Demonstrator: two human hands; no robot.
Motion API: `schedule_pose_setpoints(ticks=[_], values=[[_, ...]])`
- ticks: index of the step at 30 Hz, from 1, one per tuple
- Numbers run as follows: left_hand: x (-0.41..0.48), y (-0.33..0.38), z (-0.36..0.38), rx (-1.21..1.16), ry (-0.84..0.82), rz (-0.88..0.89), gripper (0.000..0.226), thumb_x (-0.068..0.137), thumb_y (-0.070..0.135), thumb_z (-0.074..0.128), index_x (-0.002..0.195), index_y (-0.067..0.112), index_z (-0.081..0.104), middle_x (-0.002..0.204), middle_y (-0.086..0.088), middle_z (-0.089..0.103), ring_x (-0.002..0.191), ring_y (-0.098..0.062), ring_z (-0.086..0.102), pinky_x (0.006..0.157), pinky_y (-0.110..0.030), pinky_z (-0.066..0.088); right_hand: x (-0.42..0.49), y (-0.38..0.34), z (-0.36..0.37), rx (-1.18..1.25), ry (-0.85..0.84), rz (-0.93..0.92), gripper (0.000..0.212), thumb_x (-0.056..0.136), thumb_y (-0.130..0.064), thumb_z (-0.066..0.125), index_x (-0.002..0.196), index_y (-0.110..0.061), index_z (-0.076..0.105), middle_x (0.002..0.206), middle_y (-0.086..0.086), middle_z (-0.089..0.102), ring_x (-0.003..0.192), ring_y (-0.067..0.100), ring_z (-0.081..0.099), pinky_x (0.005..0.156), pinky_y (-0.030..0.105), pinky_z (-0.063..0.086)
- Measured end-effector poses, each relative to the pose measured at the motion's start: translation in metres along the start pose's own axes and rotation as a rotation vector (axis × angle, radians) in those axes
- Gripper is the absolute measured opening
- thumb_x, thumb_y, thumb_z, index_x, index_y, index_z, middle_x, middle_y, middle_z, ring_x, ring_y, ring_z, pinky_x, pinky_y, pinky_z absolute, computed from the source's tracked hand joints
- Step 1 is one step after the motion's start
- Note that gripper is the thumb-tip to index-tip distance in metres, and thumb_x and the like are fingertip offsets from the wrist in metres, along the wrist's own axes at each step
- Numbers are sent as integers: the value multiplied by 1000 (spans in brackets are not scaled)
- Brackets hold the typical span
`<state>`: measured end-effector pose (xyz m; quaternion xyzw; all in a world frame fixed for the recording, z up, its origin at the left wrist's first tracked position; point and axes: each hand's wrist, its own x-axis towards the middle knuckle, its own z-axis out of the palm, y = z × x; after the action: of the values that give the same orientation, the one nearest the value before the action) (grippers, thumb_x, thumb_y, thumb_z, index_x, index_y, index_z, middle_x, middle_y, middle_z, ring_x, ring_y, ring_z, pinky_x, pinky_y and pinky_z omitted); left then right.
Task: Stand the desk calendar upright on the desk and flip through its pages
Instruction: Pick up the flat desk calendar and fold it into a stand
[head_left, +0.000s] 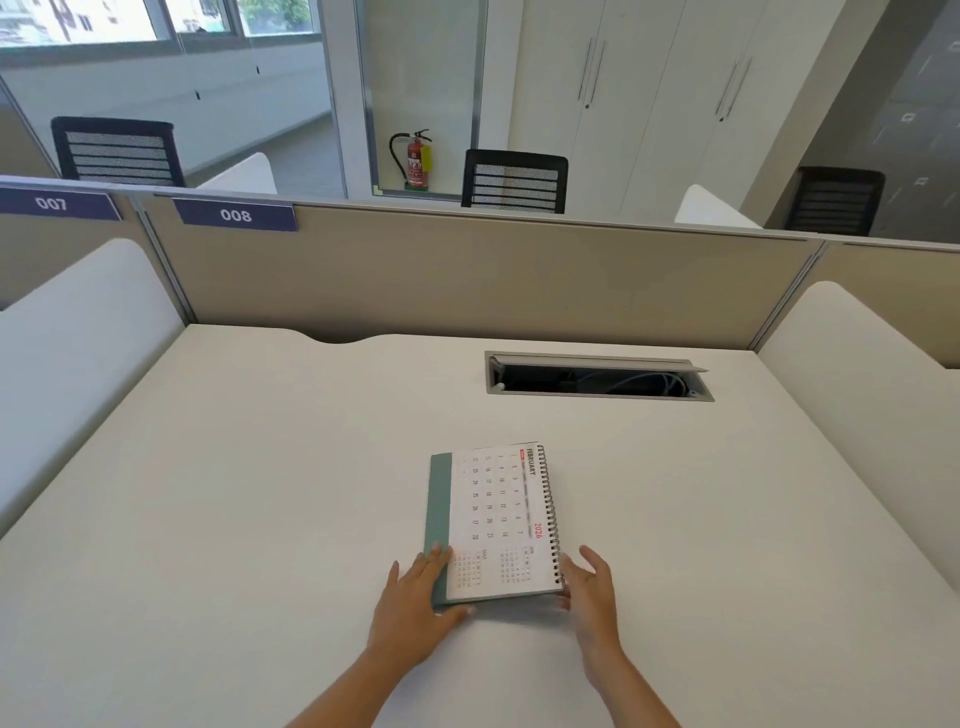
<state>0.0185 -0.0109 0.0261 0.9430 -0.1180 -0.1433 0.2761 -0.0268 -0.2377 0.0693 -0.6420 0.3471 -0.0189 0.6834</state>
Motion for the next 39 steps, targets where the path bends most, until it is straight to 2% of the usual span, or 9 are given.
schedule_pose_setpoints(ticks=[4,9,15,18,21,29,33,36,39], values=[[-12,2,-6,-141,-4,-69,100,68,74,61,149,41,13,157,20,23,142,-11,28,117,-38,26,-17,-33,33,-74,-99,-151,50,91,-19,63,136,-28,44,111,-2,65,93,11,65,74,31,54],[-16,15,-24,-314,136,-158,93,61,73,65,142,48,26,126,30,52,112,-3,57,86,-25,49,-52,-62,82,-69,-372,-331,43,89,-24,66,129,-33,52,120,-6,59,60,10,63,52,19,48],[-20,12,-36,-663,359,-247,21,90,14,55,106,27,62,81,8,74,73,-9,69,69,-42,61,-73,-53,113,-362,-712,-363,47,86,-47,62,131,-45,49,125,-21,50,97,2,62,84,22,53],[-18,5,-50,-957,342,-289,25,93,14,58,116,23,62,99,5,73,87,-12,71,66,-28,61,-71,-36,121,-522,-788,-371,49,85,-45,61,132,-45,47,130,-20,41,117,1,47,102,25,43],[-21,-10,-67,-1132,147,-367,25,92,17,61,118,19,62,101,-2,76,87,-18,73,66,-28,59,-58,-27,121,-569,-627,-414,47,86,-44,64,128,-47,45,132,-15,39,127,9,37,112,36,34],[-19,-34,-130,-775,-170,-355,30,90,17,66,118,17,58,107,-7,72,89,-18,70,67,-32,60,-9,-22,97,-770,-91,-251,86,79,-45,73,149,-20,28,154,10,31,138,30,34,108,52,35],[-12,-39,-138,-703,-177,-401,34,91,18,65,123,15,54,107,-10,71,83,-20,68,70,-35,60,5,-13,82,-767,-148,-97,78,85,-46,66,149,-19,29,149,6,43,135,29,42,111,49,30],[-5,-47,-123,-578,-15,-480,35,92,16,61,125,8,53,120,-15,66,106,-31,63,94,-46,52,7,-12,77,-712,-240,-90,56,88,-35,64,139,-18,45,137,6,54,123,27,52,108,45,37],[-3,-53,-104,-343,74,-580,46,89,21,62,130,9,48,131,-17,56,120,-33,53,104,-42,41,6,-13,74,-634,-324,-86,46,88,-22,64,132,-14,54,129,10,58,115,26,57,103,45,46]])
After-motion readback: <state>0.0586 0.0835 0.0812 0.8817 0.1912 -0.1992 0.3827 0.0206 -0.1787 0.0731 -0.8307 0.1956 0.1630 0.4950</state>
